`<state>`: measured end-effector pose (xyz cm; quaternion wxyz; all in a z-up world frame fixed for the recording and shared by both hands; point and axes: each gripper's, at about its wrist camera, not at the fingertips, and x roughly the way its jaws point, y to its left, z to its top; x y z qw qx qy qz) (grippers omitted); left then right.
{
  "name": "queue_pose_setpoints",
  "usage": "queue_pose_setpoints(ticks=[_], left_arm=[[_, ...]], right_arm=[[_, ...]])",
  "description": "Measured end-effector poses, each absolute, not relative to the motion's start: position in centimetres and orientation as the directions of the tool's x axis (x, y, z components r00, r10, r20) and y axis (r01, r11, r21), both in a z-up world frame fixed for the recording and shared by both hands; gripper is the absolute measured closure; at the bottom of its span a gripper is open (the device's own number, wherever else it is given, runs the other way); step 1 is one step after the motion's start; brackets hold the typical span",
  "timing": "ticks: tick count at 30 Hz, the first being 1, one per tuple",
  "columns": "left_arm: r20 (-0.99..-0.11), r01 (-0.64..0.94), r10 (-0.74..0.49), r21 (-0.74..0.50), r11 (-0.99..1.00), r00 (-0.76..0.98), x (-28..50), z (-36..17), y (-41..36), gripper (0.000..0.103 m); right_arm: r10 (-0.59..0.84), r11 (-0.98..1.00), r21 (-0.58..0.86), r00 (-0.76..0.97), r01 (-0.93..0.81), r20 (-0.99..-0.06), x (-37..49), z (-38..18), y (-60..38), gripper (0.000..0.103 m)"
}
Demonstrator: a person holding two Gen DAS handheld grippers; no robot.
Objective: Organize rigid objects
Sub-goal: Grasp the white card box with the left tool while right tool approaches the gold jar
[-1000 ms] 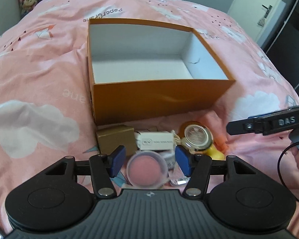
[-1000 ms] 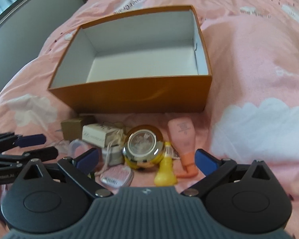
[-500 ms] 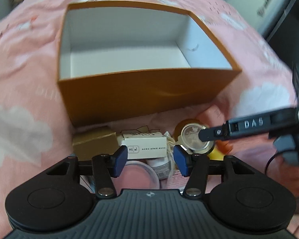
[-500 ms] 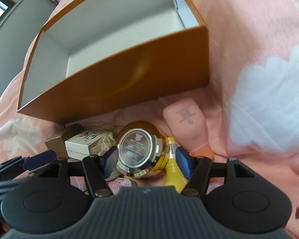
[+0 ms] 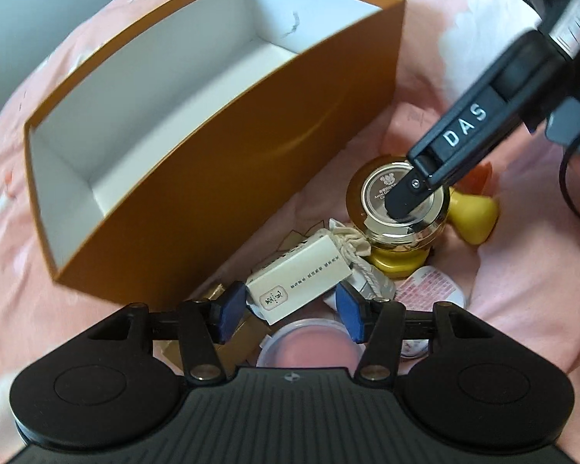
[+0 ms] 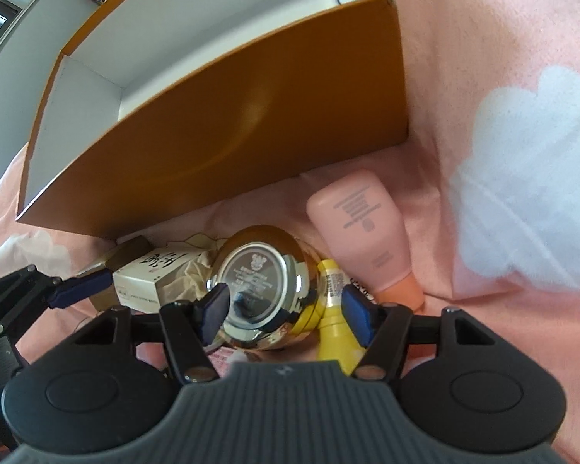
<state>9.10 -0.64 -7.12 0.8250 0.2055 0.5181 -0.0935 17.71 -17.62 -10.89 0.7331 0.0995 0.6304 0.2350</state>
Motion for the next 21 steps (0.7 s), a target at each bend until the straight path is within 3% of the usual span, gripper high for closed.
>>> queue_pose_setpoints(ticks=[6, 14, 16, 18, 21], left_arm=[[-0.895, 0.472, 0.061, 0.290, 0.833, 0.442, 9.8, -8.1, -0.9, 0.041], [-0.917, 0.517, 0.030, 0.252, 0.818, 0.398, 11.2, -8.8, -0.2, 0.049], [-0.920, 0.496, 0.027, 0.234, 0.836, 0.390, 11.3, -8.6, 0.2, 0.051], [-0.923, 0.454, 0.015, 0.203, 0.868, 0.385, 11.4, -8.2, 0.7, 0.054], [-0.928, 0.365, -0.012, 0.135, 0.921, 0.372, 11.5, -7.6, 1.9, 0.057]], right_arm=[[0.484, 0.860, 0.457, 0.074, -0.228, -0.872, 18.3, -12.1, -17.1, 0.028], [0.525, 0.836, 0.496, 0.077, -0.236, -0.848, 18.9, -13.3, -16.9, 0.028], [0.520, 0.837, 0.484, 0.095, -0.255, -0.849, 18.6, -12.8, -16.9, 0.033], [0.513, 0.838, 0.462, 0.133, -0.290, -0.848, 18.2, -11.8, -16.7, 0.051], [0.495, 0.841, 0.419, 0.171, -0.343, -0.852, 17.8, -10.2, -16.3, 0.060]])
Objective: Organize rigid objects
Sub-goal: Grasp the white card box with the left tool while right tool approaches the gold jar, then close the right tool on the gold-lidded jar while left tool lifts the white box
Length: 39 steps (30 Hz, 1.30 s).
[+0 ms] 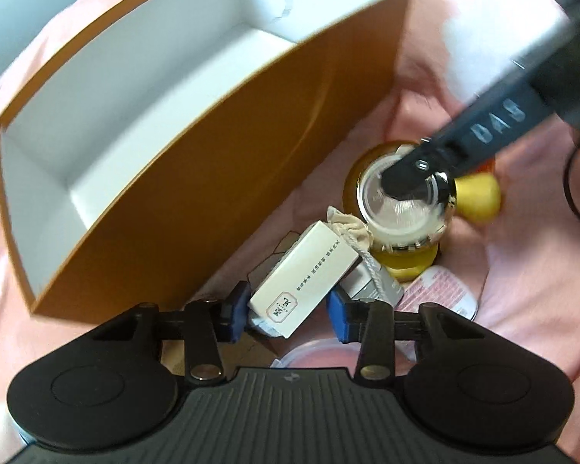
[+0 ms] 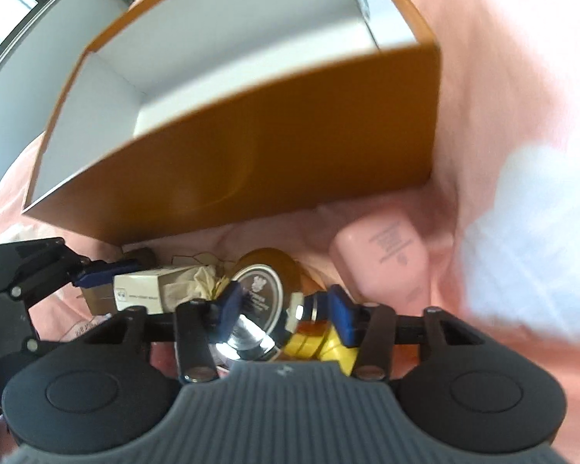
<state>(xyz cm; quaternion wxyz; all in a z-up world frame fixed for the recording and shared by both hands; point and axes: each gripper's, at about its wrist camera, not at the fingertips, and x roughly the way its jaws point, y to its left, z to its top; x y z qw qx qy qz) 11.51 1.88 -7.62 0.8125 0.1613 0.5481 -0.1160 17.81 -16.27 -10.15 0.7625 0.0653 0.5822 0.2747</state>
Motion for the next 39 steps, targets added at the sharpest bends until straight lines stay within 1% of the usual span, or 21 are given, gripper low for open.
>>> queue_pose_setpoints(ticks=[1, 3, 5, 7, 9, 12, 13, 18, 22, 24, 25, 27, 28, 30, 31, 33, 36, 39], left_arm=[[-0.931, 0.335, -0.016, 0.115, 0.935, 0.366, 11.9, -7.2, 2.4, 0.058], [-0.934, 0.258, -0.047, 0.049, 0.965, 0.353, 12.1, -6.7, 3.5, 0.063], [-0.939, 0.194, -0.100, -0.037, 0.980, 0.329, 12.8, -6.3, 4.5, 0.066], [-0.937, 0.149, -0.143, -0.099, 0.984, 0.318, 12.9, -6.4, 5.0, 0.066], [-0.937, 0.127, -0.133, -0.096, 0.987, 0.324, 13.3, -6.6, 5.1, 0.066], [-0.934, 0.098, -0.103, -0.073, 0.992, 0.342, 13.5, -6.8, 4.5, 0.067], [-0.931, 0.097, -0.093, -0.062, 0.993, 0.354, 13.3, -7.8, 3.6, 0.067], [-0.915, 0.111, -0.087, -0.047, 0.993, 0.393, 13.1, -8.2, 3.3, 0.064], [-0.904, 0.135, -0.084, -0.029, 0.990, 0.420, 13.1, -8.3, 3.0, 0.064], [-0.903, 0.146, -0.080, -0.020, 0.989, 0.422, 13.0, -8.3, 2.8, 0.063], [-0.903, 0.149, -0.075, -0.013, 0.989, 0.422, 12.9, -8.3, 2.7, 0.064], [-0.903, 0.143, -0.078, -0.019, 0.990, 0.422, 12.8, -8.2, 2.9, 0.066], [-0.902, 0.132, -0.083, -0.029, 0.991, 0.423, 12.7, -8.2, 3.0, 0.066], [-0.898, 0.098, -0.084, -0.046, 0.994, 0.432, 12.4, -8.1, 3.3, 0.067], [-0.896, 0.086, -0.082, -0.049, 0.995, 0.437, 12.3, -8.2, 3.3, 0.067], [-0.890, 0.063, -0.068, -0.044, 0.997, 0.451, 11.9, -8.1, 3.1, 0.068], [-0.879, 0.044, -0.049, -0.032, 0.999, 0.475, 11.1, -7.6, 2.8, 0.069], [-0.862, 0.017, -0.044, -0.041, 0.999, 0.505, 10.2, -6.7, 3.1, 0.072]], right_arm=[[0.494, 0.840, 0.414, 0.179, -0.351, -0.851, 17.7, -9.7, -16.4, 0.062], [0.500, 0.836, 0.413, 0.193, -0.362, -0.844, 17.5, -8.9, -16.6, 0.068], [0.515, 0.828, 0.429, 0.187, -0.361, -0.836, 17.5, -8.5, -16.7, 0.070], [0.535, 0.819, 0.458, 0.170, -0.347, -0.828, 17.5, -8.5, -17.0, 0.072], [0.560, 0.806, 0.500, 0.135, -0.316, -0.818, 17.6, -9.2, -16.8, 0.072], [0.564, 0.806, 0.519, 0.107, -0.284, -0.819, 17.8, -10.3, -16.3, 0.071], [0.569, 0.804, 0.526, 0.106, -0.277, -0.815, 17.8, -10.5, -16.2, 0.071], [0.576, 0.801, 0.547, 0.063, -0.242, -0.815, 18.2, -11.9, -15.4, 0.051], [0.585, 0.798, 0.560, 0.059, -0.225, -0.809, 18.5, -12.8, -15.0, 0.052], [0.596, 0.789, 0.574, 0.047, -0.216, -0.801, 18.8, -13.4, -14.9, 0.045], [0.601, 0.785, 0.581, 0.037, -0.215, -0.798, 18.9, -13.7, -14.8, 0.043], [0.600, 0.784, 0.579, 0.035, -0.223, -0.799, 18.8, -14.0, -14.4, 0.043], [0.598, 0.785, 0.575, 0.038, -0.233, -0.801, 18.7, -13.8, -14.3, 0.044], [0.598, 0.786, 0.572, 0.057, -0.237, -0.799, 18.6, -13.4, -14.4, 0.056], [0.606, 0.781, 0.578, 0.067, -0.236, -0.793, 18.6, -13.1, -14.6, 0.058], [0.614, 0.776, 0.581, 0.081, -0.247, -0.785, 18.5, -12.3, -14.7, 0.066], [0.624, 0.763, 0.576, 0.103, -0.295, -0.774, 17.9, -10.4, -15.3, 0.074], [0.619, 0.761, 0.549, 0.133, -0.346, -0.774, 17.0, -8.3, -15.5, 0.076]])
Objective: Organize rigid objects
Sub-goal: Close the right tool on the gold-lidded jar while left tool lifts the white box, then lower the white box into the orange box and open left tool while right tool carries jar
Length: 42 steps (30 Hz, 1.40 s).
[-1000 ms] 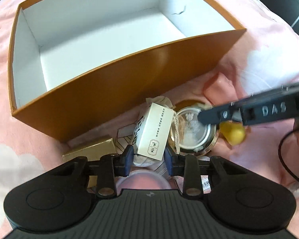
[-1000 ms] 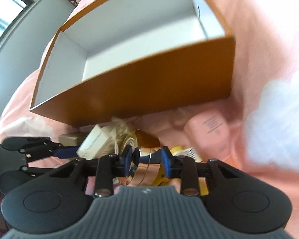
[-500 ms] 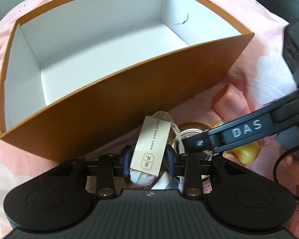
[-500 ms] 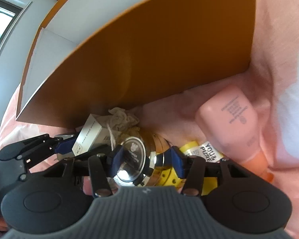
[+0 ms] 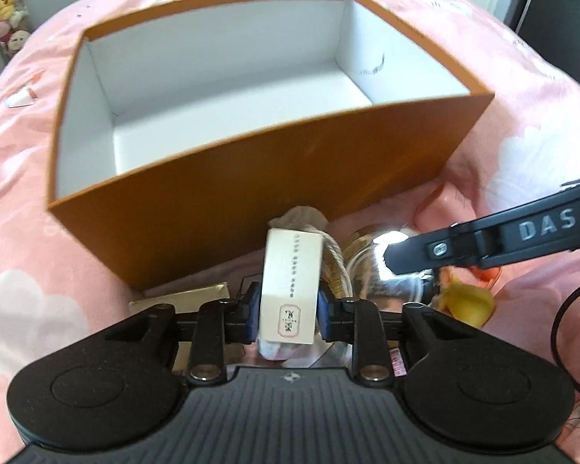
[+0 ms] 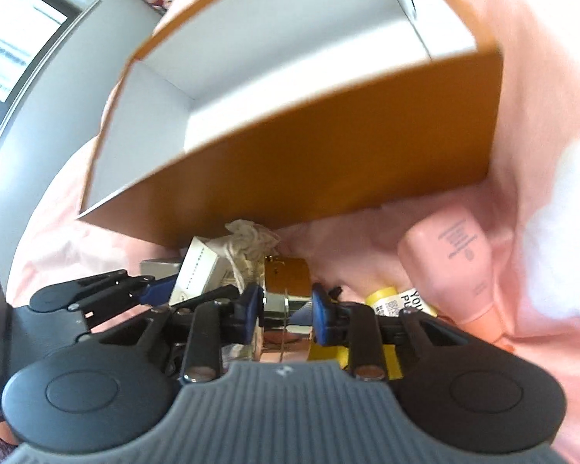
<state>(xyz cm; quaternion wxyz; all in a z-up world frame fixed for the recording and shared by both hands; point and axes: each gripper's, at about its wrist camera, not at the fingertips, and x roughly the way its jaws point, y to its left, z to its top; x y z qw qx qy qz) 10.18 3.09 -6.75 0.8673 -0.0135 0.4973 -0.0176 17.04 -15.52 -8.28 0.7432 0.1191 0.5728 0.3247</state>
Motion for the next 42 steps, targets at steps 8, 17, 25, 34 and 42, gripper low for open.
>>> queue_pose_setpoints(ticks=[8, 17, 25, 34, 42], left_arm=[[-0.796, -0.009, -0.080, -0.106, 0.994, 0.600, 7.6, -3.1, 3.3, 0.072], [-0.687, -0.009, -0.112, -0.170, 0.985, 0.718, 5.1, 2.5, 4.1, 0.073], [-0.623, -0.005, -0.082, -0.137, 0.991, 0.778, 6.4, 6.3, 6.4, 0.073], [-0.721, -0.085, -0.090, -0.203, 0.976, 0.687, 12.7, 3.0, 11.3, 0.073], [-0.757, -0.148, -0.103, -0.256, 0.955, 0.646, 17.0, 0.3, 11.7, 0.073]], right_arm=[[0.573, 0.783, 0.438, 0.235, -0.442, -0.785, 15.5, -3.2, -15.7, 0.076], [0.587, 0.764, 0.385, 0.309, -0.517, -0.748, 13.2, 0.9, -16.2, 0.076], [0.657, 0.717, 0.390, 0.373, -0.577, -0.656, 13.5, 5.9, -16.5, 0.076], [0.671, 0.722, 0.432, 0.393, -0.541, -0.628, 18.9, 6.3, -13.5, 0.076], [0.617, 0.761, 0.443, 0.318, -0.473, -0.720, 22.9, 0.1, -10.5, 0.076]])
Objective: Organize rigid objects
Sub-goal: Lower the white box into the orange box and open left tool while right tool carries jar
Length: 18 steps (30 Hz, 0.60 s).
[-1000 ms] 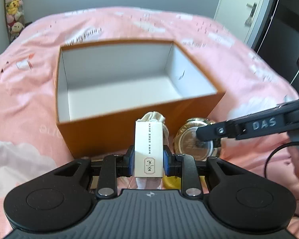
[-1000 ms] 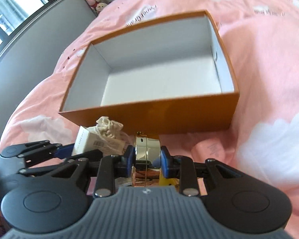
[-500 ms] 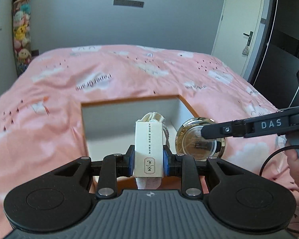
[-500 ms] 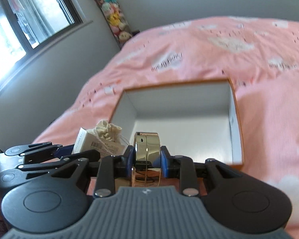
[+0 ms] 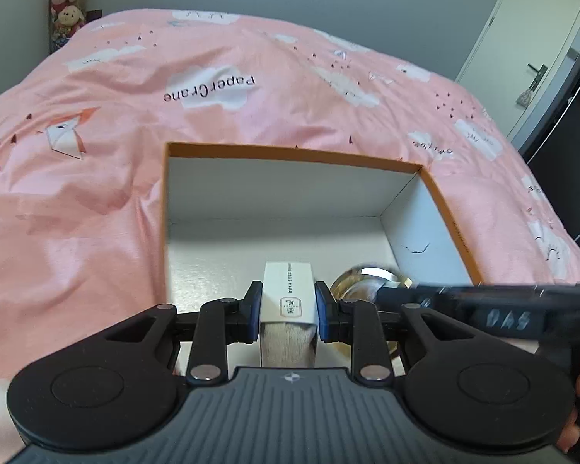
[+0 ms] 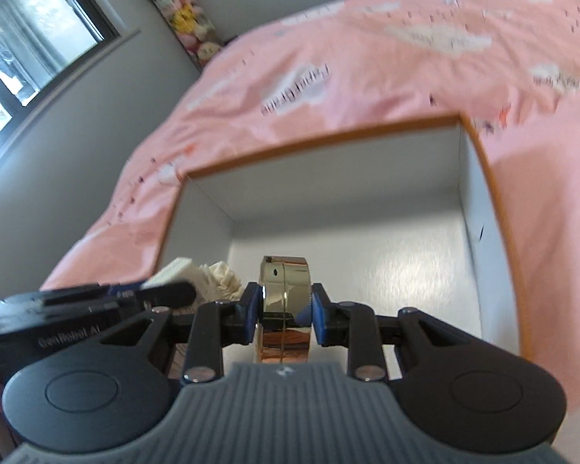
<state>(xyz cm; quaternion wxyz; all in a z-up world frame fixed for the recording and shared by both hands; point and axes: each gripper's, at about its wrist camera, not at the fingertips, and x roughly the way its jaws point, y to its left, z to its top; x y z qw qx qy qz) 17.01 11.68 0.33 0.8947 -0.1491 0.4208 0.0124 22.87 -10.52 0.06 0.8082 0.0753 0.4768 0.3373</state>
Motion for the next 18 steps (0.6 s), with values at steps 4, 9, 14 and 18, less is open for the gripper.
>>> queue_pose_setpoints(ticks=[4, 9, 14, 18], left_arm=[[-0.772, -0.160, -0.059, -0.205, 0.966, 0.633, 18.4, -1.0, 10.4, 0.073], [-0.801, -0.199, -0.092, -0.255, 0.946, 0.592, 19.0, -3.8, 10.0, 0.073], [-0.806, -0.235, -0.069, -0.251, 0.939, 0.587, 18.8, -5.5, 9.8, 0.073], [-0.829, -0.246, -0.046, -0.218, 0.945, 0.557, 18.9, -5.6, 9.7, 0.072]], right_arm=[[0.595, 0.775, 0.435, 0.299, -0.458, -0.746, 23.4, -2.0, -10.2, 0.076], [0.582, 0.784, 0.425, 0.296, -0.453, -0.757, 23.7, -3.1, -10.5, 0.076], [0.578, 0.787, 0.429, 0.285, -0.443, -0.765, 24.0, -4.0, -10.8, 0.076], [0.569, 0.793, 0.425, 0.281, -0.437, -0.773, 24.2, -4.3, -10.8, 0.076]])
